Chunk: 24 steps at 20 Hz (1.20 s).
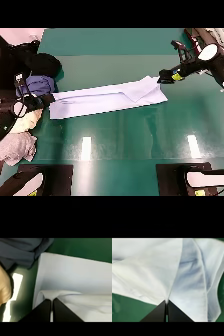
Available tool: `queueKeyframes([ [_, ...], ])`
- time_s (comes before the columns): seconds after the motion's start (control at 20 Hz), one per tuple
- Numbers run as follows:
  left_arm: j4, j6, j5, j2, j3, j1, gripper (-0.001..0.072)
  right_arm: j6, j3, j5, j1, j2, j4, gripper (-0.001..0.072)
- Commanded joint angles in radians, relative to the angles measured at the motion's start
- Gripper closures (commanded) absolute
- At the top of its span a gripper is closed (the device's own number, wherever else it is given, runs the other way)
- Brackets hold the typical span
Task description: Fold the shirts.
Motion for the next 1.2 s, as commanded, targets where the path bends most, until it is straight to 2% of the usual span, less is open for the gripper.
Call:
queueKeyframes([
  [0.0,-0.044,0.044,-0.004,-0.001,0.001,0.025,0.0681,-0.021,-0.056,0.027,-0.035,0.001,0.14,0.0463],
  [0.05,-0.046,0.051,-0.005,-0.001,0.002,0.025,0.0676,-0.026,-0.059,0.029,-0.037,0.0,0.154,0.0239],
  [0.1,-0.045,0.05,-0.006,-0.001,0.004,0.025,0.0466,-0.026,-0.058,0.029,-0.037,0.001,0.152,0.0197],
  [0.15,-0.045,0.05,-0.019,-0.001,0.013,0.025,0.0224,-0.026,-0.052,0.034,-0.037,0.001,0.151,0.0197],
  [0.2,-0.045,0.05,-0.042,-0.001,0.027,0.025,0.0161,-0.026,-0.045,0.043,-0.037,0.001,0.151,0.0197],
  [0.25,-0.043,0.051,-0.066,-0.001,0.047,0.025,0.0159,-0.025,-0.035,0.058,-0.037,0.001,0.15,0.0197],
  [0.3,-0.043,0.064,-0.092,-0.001,0.069,0.025,0.0159,-0.026,-0.027,0.071,-0.041,0.0,0.15,0.0197],
  [0.35,-0.044,0.085,-0.129,-0.001,0.097,0.025,0.0159,-0.026,-0.02,0.075,-0.05,0.0,0.15,0.013],
  [0.4,-0.046,0.103,-0.168,-0.001,0.126,0.025,0.016,-0.026,-0.018,0.077,-0.062,0.0,0.149,0.0019],
  [0.45,-0.048,0.102,-0.204,-0.001,0.149,0.025,0.0161,-0.027,-0.018,0.077,-0.083,-0.001,0.148,-0.0003],
  [0.5,-0.068,0.103,-0.237,-0.001,0.169,0.025,0.0247,-0.037,-0.018,0.078,-0.108,-0.01,0.15,-0.0003],
  [0.6,-0.112,0.106,-0.253,-0.001,0.185,0.013,0.0687,-0.064,-0.018,0.09,-0.168,-0.046,0.151,-0.0003],
  [0.75,-0.191,0.14,-0.256,-0.001,0.185,-0.037,0.0675,-0.146,-0.017,0.153,-0.235,-0.146,0.198,-0.0003],
  [1.15,-0.236,0.131,-0.29,-0.001,0.185,-0.197,0.0683,-0.278,-0.017,0.146,-0.301,-0.351,0.397,-0.0002],
])
